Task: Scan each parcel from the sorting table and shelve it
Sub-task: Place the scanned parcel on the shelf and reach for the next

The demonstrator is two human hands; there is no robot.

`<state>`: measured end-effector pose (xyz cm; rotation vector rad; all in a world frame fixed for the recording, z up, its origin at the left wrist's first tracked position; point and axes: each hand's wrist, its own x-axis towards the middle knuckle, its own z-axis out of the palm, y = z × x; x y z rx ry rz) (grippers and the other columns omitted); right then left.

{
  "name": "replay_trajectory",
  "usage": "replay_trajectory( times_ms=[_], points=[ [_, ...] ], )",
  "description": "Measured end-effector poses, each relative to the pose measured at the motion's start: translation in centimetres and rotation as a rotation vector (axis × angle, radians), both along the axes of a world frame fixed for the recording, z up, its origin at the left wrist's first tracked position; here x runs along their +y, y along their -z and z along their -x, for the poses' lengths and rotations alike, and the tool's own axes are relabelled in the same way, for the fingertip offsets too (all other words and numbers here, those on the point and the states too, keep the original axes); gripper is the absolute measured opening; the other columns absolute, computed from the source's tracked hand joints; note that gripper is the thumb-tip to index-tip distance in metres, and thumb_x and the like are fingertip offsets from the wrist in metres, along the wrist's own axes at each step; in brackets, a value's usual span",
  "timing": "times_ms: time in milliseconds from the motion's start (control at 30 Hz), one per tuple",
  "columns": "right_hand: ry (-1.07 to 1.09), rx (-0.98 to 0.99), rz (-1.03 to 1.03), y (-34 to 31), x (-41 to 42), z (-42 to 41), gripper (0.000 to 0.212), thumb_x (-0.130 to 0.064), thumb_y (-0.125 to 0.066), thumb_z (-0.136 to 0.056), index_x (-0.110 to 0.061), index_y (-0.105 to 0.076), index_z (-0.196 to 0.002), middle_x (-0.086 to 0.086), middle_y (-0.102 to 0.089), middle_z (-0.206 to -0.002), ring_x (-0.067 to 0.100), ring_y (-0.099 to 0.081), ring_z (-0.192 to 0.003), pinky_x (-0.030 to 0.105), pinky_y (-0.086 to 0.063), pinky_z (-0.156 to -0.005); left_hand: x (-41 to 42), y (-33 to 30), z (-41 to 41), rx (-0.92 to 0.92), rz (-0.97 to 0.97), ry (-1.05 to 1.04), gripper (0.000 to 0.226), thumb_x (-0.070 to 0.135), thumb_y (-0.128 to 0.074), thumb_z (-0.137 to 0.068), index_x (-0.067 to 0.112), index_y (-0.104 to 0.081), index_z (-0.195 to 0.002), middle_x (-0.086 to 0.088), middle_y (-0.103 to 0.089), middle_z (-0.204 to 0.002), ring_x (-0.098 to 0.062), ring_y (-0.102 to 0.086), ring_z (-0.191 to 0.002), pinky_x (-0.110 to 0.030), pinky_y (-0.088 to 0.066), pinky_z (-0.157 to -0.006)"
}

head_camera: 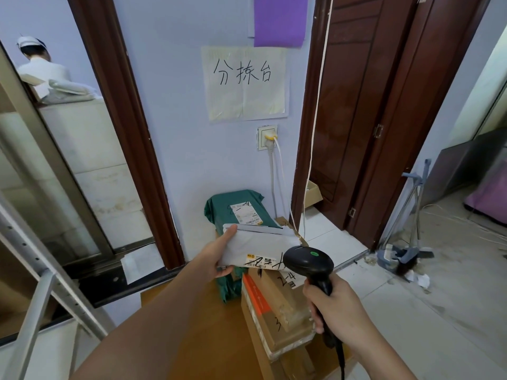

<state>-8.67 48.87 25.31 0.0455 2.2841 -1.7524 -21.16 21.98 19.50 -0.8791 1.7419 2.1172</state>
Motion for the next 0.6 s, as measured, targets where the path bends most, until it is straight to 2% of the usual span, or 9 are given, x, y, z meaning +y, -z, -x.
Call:
replay_trajectory(
  times_ms=[133,267,400,500,600],
  points=[
    [0.014,0.016,-0.02,-0.1,0.5,0.1,0.007,-0.012,-0.059,-0.096,-0.006,-0.058,-0.092,0.009,-0.053,-0.056,0.022,-0.049,-0.047,0.034,-0.052,-0.055,0.3,-0.5,0.1,0.01,-0.013,0.021,0.053,0.053,-0.079,-0.084,0.015,-0.056,-0.112,-0.013,-0.065,-0.109,-0.028,-0.066,-0.103,-0.041,-0.059,-0.089],
    [0.027,0.03,-0.01,0.0,0.8,0.2,0.006,-0.01,-0.058,-0.097,-0.005,-0.058,-0.096,0.009,-0.052,-0.055,0.022,-0.047,-0.045,0.035,-0.051,-0.054,0.2,-0.6,0.1,0.096,-0.017,0.036,0.054,0.05,-0.079,-0.084,0.018,-0.056,-0.12,-0.012,-0.065,-0.114,-0.029,-0.067,-0.105,-0.041,-0.062,-0.078],
    [0.032,0.034,-0.008,0.1,0.8,0.3,0.007,-0.009,-0.057,-0.096,-0.002,-0.057,-0.095,0.008,-0.052,-0.053,0.021,-0.048,-0.044,0.032,-0.05,-0.052,0.2,-0.1,-0.1,0.283,0.053,0.101,0.078,0.043,-0.085,-0.076,0.025,-0.046,-0.14,-0.009,-0.058,-0.132,-0.031,-0.065,-0.114,-0.049,-0.064,-0.081],
    [0.039,0.02,0.004,0.1,0.7,0.3,0.009,-0.01,-0.059,-0.096,-0.005,-0.056,-0.089,0.006,-0.052,-0.052,0.02,-0.048,-0.043,0.031,-0.05,-0.051,0.1,0.5,-0.2,0.388,0.058,0.163,0.089,0.03,-0.09,-0.071,0.028,-0.04,-0.145,-0.005,-0.053,-0.137,-0.03,-0.065,-0.115,-0.042,-0.064,-0.077],
    [0.046,0.018,-0.003,0.2,0.8,0.4,0.012,-0.011,-0.059,-0.096,-0.005,-0.055,-0.086,0.007,-0.052,-0.053,0.021,-0.048,-0.044,0.033,-0.05,-0.053,-0.2,1.1,-0.3,0.42,0.052,0.223,0.095,0.019,-0.095,-0.069,0.032,-0.041,-0.146,0.0,-0.048,-0.142,-0.031,-0.062,-0.119,-0.047,-0.064,-0.083]
  ],
)
